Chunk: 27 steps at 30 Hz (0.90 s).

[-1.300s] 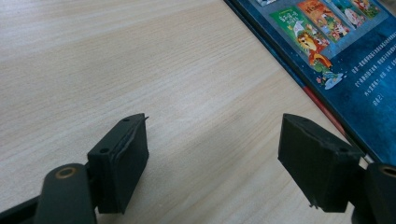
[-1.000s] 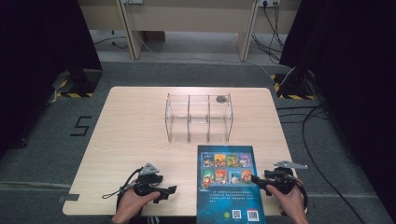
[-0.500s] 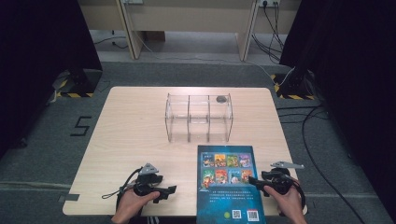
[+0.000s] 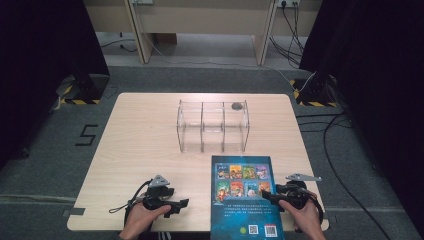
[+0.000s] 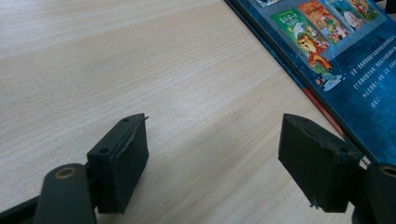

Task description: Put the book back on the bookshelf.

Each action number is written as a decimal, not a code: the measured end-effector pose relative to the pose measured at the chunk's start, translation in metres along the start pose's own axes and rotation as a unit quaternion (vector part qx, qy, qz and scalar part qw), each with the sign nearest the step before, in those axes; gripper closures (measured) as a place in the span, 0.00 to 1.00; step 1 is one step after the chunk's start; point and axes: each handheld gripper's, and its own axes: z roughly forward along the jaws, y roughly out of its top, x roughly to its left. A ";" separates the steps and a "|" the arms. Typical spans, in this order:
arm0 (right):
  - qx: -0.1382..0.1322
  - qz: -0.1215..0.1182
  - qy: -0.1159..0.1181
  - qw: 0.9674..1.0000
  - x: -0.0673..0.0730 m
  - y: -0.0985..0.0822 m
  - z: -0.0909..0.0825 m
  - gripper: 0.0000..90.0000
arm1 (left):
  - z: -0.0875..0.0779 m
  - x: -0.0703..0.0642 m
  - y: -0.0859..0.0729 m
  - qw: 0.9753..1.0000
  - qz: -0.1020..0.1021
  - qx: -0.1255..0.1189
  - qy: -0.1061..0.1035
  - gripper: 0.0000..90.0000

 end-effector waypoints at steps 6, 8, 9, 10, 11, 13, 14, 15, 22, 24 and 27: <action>0.001 0.004 -0.004 1.000 0.002 0.000 0.000 0.31 | 0.000 0.000 0.000 1.000 0.001 0.001 0.000 0.26; 0.003 0.004 -0.003 1.000 0.004 0.000 0.001 0.31 | 0.000 0.000 0.000 1.000 0.001 0.001 0.000 0.26; 0.003 0.000 -0.002 1.000 0.005 0.000 0.001 0.31 | 0.000 0.000 0.000 1.000 0.001 0.001 0.000 0.26; 0.003 0.000 -0.002 1.000 0.005 0.000 0.001 0.31 | 0.000 0.000 0.000 1.000 0.001 0.001 0.000 0.26; 0.005 0.001 0.000 1.000 0.008 0.000 0.002 0.30 | 0.000 0.000 0.000 1.000 -0.002 -0.001 -0.001 0.26; 0.006 -0.001 0.002 1.000 0.010 0.000 0.004 0.30 | 0.000 0.001 0.000 1.000 -0.001 0.000 -0.002 0.26; 0.008 -0.004 0.004 1.000 0.013 0.000 0.005 0.30 | 0.000 0.001 0.000 1.000 -0.001 0.001 -0.002 0.26; 0.008 -0.006 0.004 1.000 0.014 0.000 0.005 0.30 | 0.000 0.001 0.000 1.000 -0.001 0.000 -0.002 0.26; 0.011 -0.004 0.025 1.000 0.023 -0.001 0.010 0.30 | -0.001 0.007 -0.001 0.995 -0.075 -0.010 -0.062 0.27; 0.013 -0.004 0.037 0.999 0.028 -0.002 0.013 0.30 | -0.001 0.006 -0.001 0.997 -0.061 -0.007 -0.048 0.28; 0.015 -0.007 0.040 0.999 0.031 -0.002 0.014 0.30 | -0.001 0.005 -0.001 0.997 -0.061 -0.007 -0.048 0.28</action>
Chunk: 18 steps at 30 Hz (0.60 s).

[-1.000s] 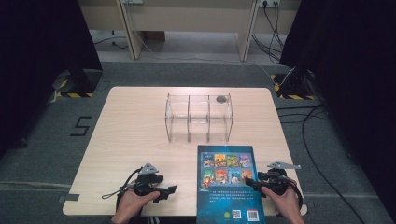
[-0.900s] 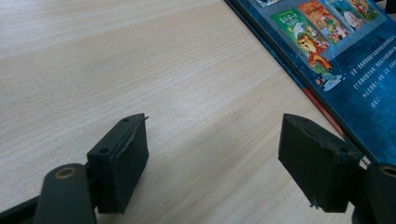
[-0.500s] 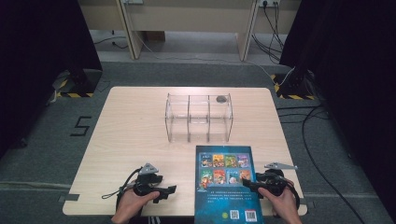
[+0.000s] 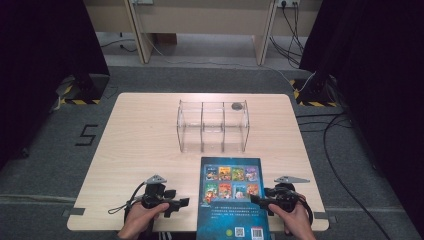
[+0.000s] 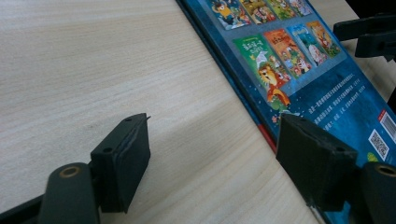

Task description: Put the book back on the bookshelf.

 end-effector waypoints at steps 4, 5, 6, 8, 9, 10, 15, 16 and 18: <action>0.002 -0.005 0.003 1.000 0.006 0.001 0.004 0.30 | 0.000 -0.001 0.000 1.000 0.006 0.003 0.002 0.28; 0.002 -0.005 0.005 1.000 0.006 0.001 0.005 0.30 | 0.000 -0.001 0.000 1.000 0.004 0.004 0.001 0.28; 0.003 -0.005 0.008 1.000 0.008 0.001 0.007 0.30 | 0.000 -0.001 0.000 1.000 -0.007 0.005 -0.011 0.28; 0.004 -0.009 0.010 1.000 0.011 0.002 0.008 0.30 | 0.001 0.000 -0.001 0.999 -0.031 0.005 -0.032 0.28; 0.005 -0.009 0.011 1.000 0.012 0.002 0.009 0.30 | 0.001 0.000 -0.002 0.999 -0.034 0.005 -0.034 0.29; 0.005 -0.009 0.011 1.000 0.012 0.002 0.009 0.30 | 0.001 0.000 -0.002 0.999 -0.034 0.005 -0.034 0.29; 0.007 -0.011 0.019 1.000 0.016 0.003 0.013 0.30 | 0.002 -0.002 -0.003 0.996 -0.060 0.010 -0.060 0.31; 0.007 -0.011 0.020 1.000 0.017 0.003 0.014 0.30 | 0.003 -0.002 -0.003 0.994 -0.076 0.012 -0.072 0.31; 0.008 -0.012 0.020 1.000 0.018 0.003 0.014 0.30 | 0.003 -0.002 -0.003 0.994 -0.080 0.013 -0.077 0.31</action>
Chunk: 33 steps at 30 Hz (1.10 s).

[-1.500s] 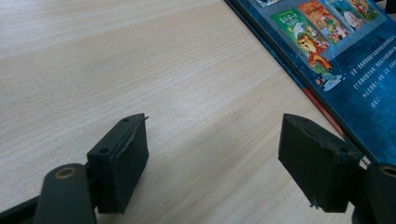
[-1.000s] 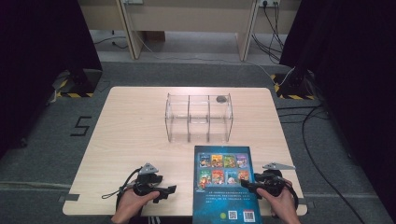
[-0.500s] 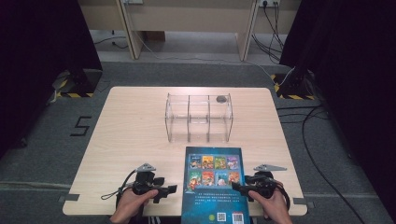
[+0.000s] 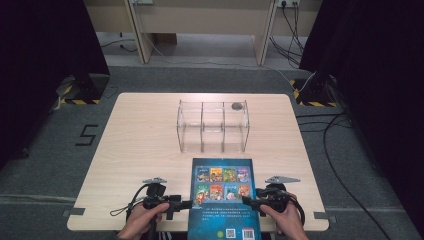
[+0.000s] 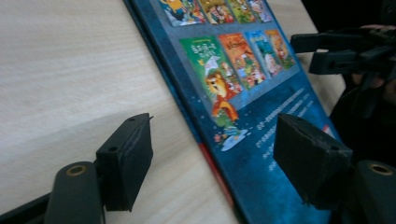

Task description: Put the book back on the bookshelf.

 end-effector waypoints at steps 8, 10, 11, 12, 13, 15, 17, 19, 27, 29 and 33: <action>0.000 -0.003 0.002 1.000 0.002 0.001 0.002 0.30 | 0.004 -0.003 -0.001 0.999 -0.040 0.002 -0.021 0.31; 0.001 -0.005 0.002 1.000 0.002 0.001 0.002 0.30 | 0.005 -0.005 -0.001 0.999 -0.041 0.003 -0.021 0.30; 0.001 -0.004 0.004 1.000 0.002 0.001 0.003 0.30 | 0.007 -0.007 -0.001 0.998 -0.050 0.004 -0.027 0.30; 0.001 -0.005 0.004 1.000 0.003 0.001 0.003 0.30 | 0.008 -0.007 -0.001 0.998 -0.054 0.005 -0.032 0.30; 0.001 -0.005 0.005 1.000 0.003 0.001 0.003 0.30 | 0.009 -0.009 -0.001 0.998 -0.052 0.008 -0.031 0.30; 0.001 -0.005 0.009 1.000 0.004 0.001 0.004 0.29 | 0.011 -0.010 -0.002 0.998 -0.051 0.010 -0.026 0.28; 0.000 -0.005 0.008 1.000 0.004 0.001 0.004 0.29 | 0.011 -0.009 -0.001 0.998 -0.054 0.009 -0.024 0.28; 0.000 -0.005 0.007 1.000 0.005 0.001 0.004 0.29 | 0.011 -0.009 -0.001 0.998 -0.057 0.008 -0.024 0.28; 0.000 -0.008 0.010 1.000 0.006 0.001 0.005 0.27 | 0.010 -0.008 -0.001 0.996 -0.085 0.004 -0.028 0.27; 0.000 -0.008 0.011 1.000 0.006 0.001 0.005 0.27 | 0.009 -0.008 -0.001 0.996 -0.087 0.002 -0.031 0.28; 0.000 -0.008 0.011 1.000 0.006 0.000 0.005 0.27 | 0.009 -0.008 -0.001 0.995 -0.095 0.001 -0.034 0.27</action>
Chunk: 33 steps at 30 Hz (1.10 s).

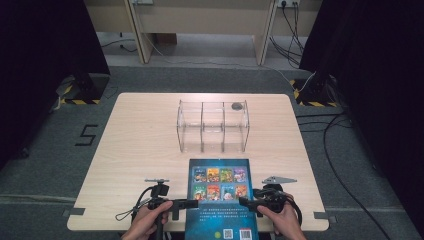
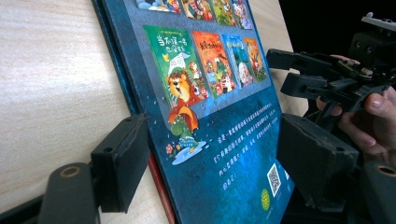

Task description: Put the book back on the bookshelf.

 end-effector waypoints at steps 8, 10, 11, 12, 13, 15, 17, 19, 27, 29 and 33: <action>-0.001 0.004 0.003 1.000 0.000 0.000 0.000 0.25 | 0.000 0.003 0.000 0.999 -0.042 -0.010 -0.012 0.26; -0.005 0.018 0.010 1.000 -0.002 0.000 0.000 0.25 | 0.000 0.004 0.000 0.998 -0.058 -0.015 -0.016 0.26; -0.007 0.023 0.013 1.000 -0.002 0.000 0.000 0.25 | -0.001 0.004 0.000 0.998 -0.063 -0.016 -0.017 0.26; -0.008 0.025 0.013 1.000 -0.002 0.000 0.000 0.25 | -0.001 0.005 0.000 0.997 -0.072 -0.018 -0.019 0.27; -0.007 0.023 0.012 1.000 -0.002 0.000 0.000 0.25 | -0.001 0.005 0.000 0.997 -0.072 -0.018 -0.019 0.27; -0.007 0.022 0.011 1.000 -0.002 0.000 0.000 0.25 | -0.001 0.006 0.000 0.996 -0.083 -0.021 -0.023 0.27; -0.007 0.023 0.011 1.000 -0.001 0.000 0.000 0.24 | -0.001 0.009 0.000 0.994 -0.100 -0.022 -0.030 0.29; -0.007 0.023 0.011 1.000 -0.001 0.000 0.000 0.24 | -0.002 0.010 0.000 0.994 -0.101 -0.023 -0.031 0.30; -0.003 0.021 0.007 1.000 0.000 0.000 0.000 0.23 | -0.002 0.014 -0.002 0.992 -0.117 -0.041 -0.032 0.39; -0.005 0.022 0.008 1.000 -0.001 0.000 0.000 0.23 | -0.002 0.014 -0.002 0.992 -0.116 -0.043 -0.032 0.39; -0.005 0.022 0.007 1.000 -0.001 0.000 0.000 0.23 | -0.002 0.015 -0.002 0.993 -0.112 -0.037 -0.032 0.41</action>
